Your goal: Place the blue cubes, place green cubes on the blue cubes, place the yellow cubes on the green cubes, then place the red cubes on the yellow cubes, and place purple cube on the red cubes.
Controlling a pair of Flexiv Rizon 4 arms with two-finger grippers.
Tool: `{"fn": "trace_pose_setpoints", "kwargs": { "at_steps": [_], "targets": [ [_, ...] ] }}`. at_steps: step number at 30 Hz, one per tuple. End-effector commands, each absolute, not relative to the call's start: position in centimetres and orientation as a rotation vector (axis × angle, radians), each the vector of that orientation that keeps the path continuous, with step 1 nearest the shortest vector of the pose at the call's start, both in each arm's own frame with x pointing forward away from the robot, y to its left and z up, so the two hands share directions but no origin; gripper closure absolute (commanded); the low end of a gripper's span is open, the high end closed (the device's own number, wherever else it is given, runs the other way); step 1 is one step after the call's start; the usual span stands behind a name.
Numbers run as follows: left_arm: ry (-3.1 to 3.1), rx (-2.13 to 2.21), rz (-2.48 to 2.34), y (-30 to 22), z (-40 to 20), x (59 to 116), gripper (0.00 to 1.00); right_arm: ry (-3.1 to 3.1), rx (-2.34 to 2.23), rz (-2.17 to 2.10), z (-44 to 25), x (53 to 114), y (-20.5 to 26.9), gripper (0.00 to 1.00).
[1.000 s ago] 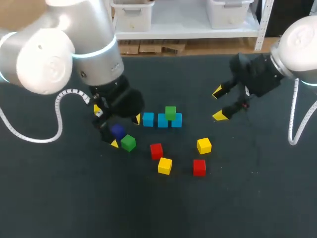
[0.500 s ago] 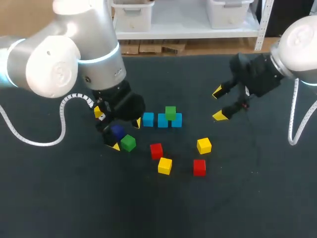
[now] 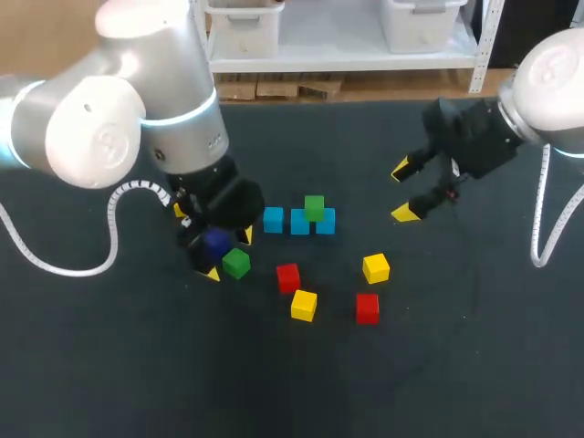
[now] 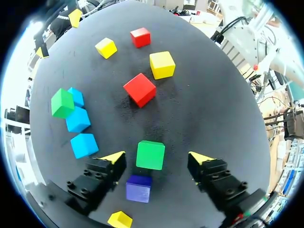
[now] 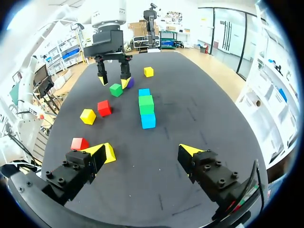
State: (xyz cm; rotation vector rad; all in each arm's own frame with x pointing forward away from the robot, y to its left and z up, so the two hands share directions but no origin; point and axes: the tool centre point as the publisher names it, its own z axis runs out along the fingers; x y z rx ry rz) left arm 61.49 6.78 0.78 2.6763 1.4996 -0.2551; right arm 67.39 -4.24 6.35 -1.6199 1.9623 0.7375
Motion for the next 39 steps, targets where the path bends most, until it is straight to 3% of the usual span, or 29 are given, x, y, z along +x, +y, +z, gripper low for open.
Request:
{"fn": "trace_pose_setpoints", "kwargs": {
  "at_steps": [1, 9, 11, 16, 20, 39],
  "targets": [
    [1.505, 2.674, -0.251, 6.8, 0.5, 61.5, 0.53, 1.959, -1.619, 0.741, 6.3, 67.4, -4.3, 0.00],
    [1.519, 2.674, -0.252, 6.8, 0.2, 61.7, 0.56, 1.959, -1.619, 0.741, 6.3, 67.4, -4.3, 0.00],
    [1.519, 2.674, -0.252, 6.8, 0.2, 61.8, 0.66, 1.959, -1.619, 0.741, 6.3, 67.4, -4.3, 0.00],
    [1.530, 2.665, -0.250, 6.7, 0.2, 62.0, 0.78, 1.959, -1.619, 0.741, 6.3, 67.4, -4.3, 0.00],
    [1.541, 2.648, -0.248, 6.7, 0.3, 62.2, 1.00, 1.959, -1.619, 0.741, 6.3, 67.4, -4.3, 0.00],
    [1.741, 2.401, -0.318, 5.9, 8.0, 65.7, 1.00, 1.959, -1.619, 0.741, 6.3, 67.4, -4.3, 0.00]
  ]
}}
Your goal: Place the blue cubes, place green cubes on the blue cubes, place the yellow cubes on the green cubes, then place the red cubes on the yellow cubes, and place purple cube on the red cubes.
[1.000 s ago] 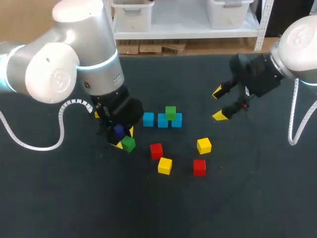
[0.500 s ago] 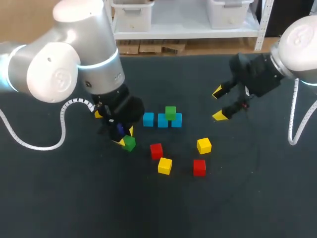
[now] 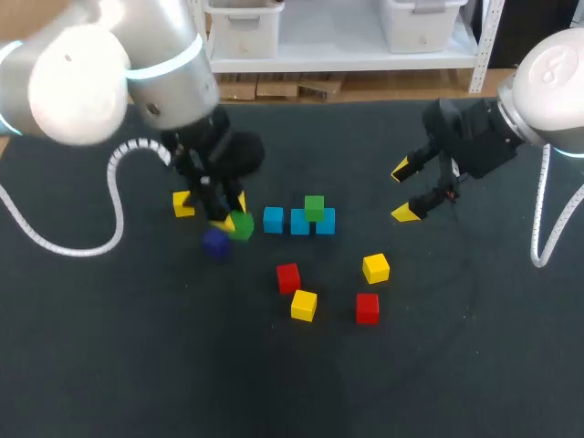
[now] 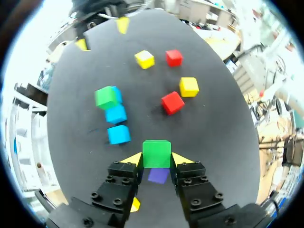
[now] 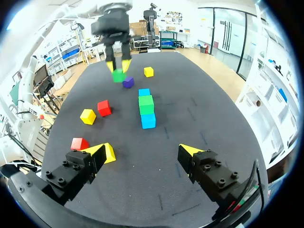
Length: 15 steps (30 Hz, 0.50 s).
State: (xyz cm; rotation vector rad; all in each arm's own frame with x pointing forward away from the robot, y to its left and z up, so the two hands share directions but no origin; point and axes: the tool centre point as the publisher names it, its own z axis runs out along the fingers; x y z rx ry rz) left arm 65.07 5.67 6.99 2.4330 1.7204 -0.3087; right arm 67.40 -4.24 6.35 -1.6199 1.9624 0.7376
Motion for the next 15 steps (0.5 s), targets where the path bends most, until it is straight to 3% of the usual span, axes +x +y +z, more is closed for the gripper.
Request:
{"fn": "trace_pose_setpoints", "kwargs": {
  "at_steps": [1, 15],
  "targets": [
    [1.743, 2.388, -0.326, 5.8, 8.2, 65.9, 1.00, 1.959, -1.619, 0.741, 6.3, 67.4, -4.3, 0.00],
    [1.857, 2.302, -0.286, 3.0, 7.4, 68.0, 1.00, 1.959, -1.619, 0.741, 6.3, 67.4, -4.3, 0.00]
  ]
}}
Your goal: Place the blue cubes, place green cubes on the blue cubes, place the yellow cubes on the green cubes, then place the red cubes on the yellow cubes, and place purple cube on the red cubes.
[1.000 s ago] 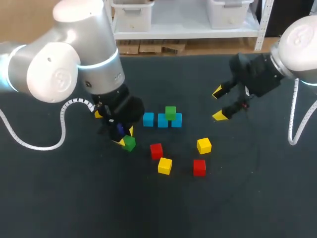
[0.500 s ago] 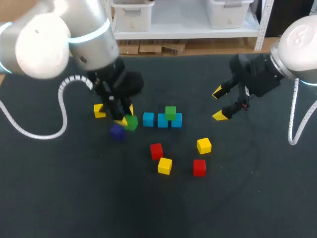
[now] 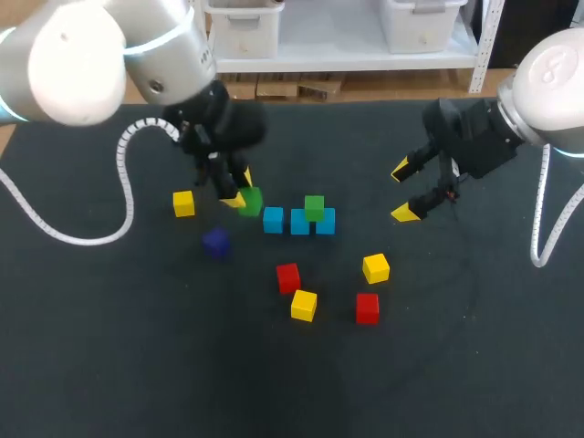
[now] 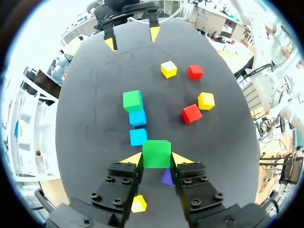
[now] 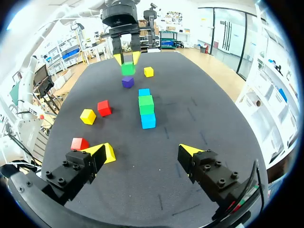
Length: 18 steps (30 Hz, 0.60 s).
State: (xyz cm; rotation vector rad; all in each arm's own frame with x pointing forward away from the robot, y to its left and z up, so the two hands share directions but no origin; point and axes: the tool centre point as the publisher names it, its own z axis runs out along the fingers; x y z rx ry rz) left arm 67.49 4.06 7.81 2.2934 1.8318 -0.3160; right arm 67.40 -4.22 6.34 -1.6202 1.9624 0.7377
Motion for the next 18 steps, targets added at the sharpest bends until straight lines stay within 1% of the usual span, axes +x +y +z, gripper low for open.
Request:
{"fn": "trace_pose_setpoints", "kwargs": {
  "at_steps": [1, 18],
  "targets": [
    [1.860, 2.295, -0.299, 2.9, 7.3, 68.1, 1.00, 1.959, -1.619, 0.741, 6.3, 67.4, -4.3, 0.00],
    [1.896, 2.334, -0.247, 0.4, 5.5, 69.6, 1.00, 1.959, -1.619, 0.741, 6.3, 67.4, -4.3, 0.00]
  ]
}}
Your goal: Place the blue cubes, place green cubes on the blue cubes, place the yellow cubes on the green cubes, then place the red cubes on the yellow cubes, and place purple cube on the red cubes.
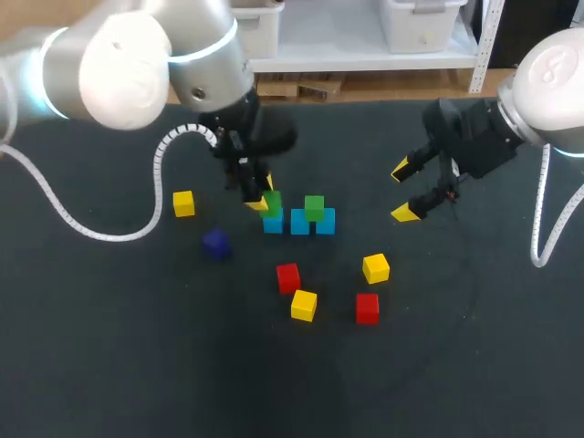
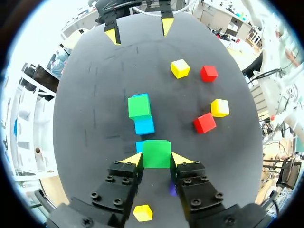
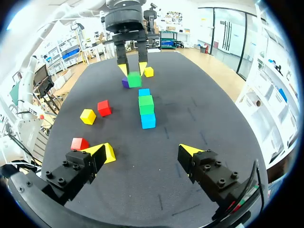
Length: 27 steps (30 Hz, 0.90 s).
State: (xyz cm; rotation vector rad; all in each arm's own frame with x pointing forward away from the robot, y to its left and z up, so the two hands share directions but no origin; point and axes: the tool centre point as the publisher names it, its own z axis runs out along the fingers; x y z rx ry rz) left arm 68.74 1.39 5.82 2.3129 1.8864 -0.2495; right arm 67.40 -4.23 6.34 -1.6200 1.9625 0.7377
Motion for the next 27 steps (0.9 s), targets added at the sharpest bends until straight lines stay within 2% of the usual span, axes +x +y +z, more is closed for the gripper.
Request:
{"fn": "trace_pose_setpoints", "kwargs": {
  "at_steps": [1, 27],
  "targets": [
    [1.896, 2.335, -0.245, 0.3, 5.5, 69.7, 1.00, 1.959, -1.619, 0.741, 6.3, 67.4, -4.3, 0.00],
    [1.944, 2.314, -0.267, -1.2, 4.3, 70.5, 1.00, 1.959, -1.619, 0.741, 6.3, 67.4, -4.3, 0.00]
  ]
}}
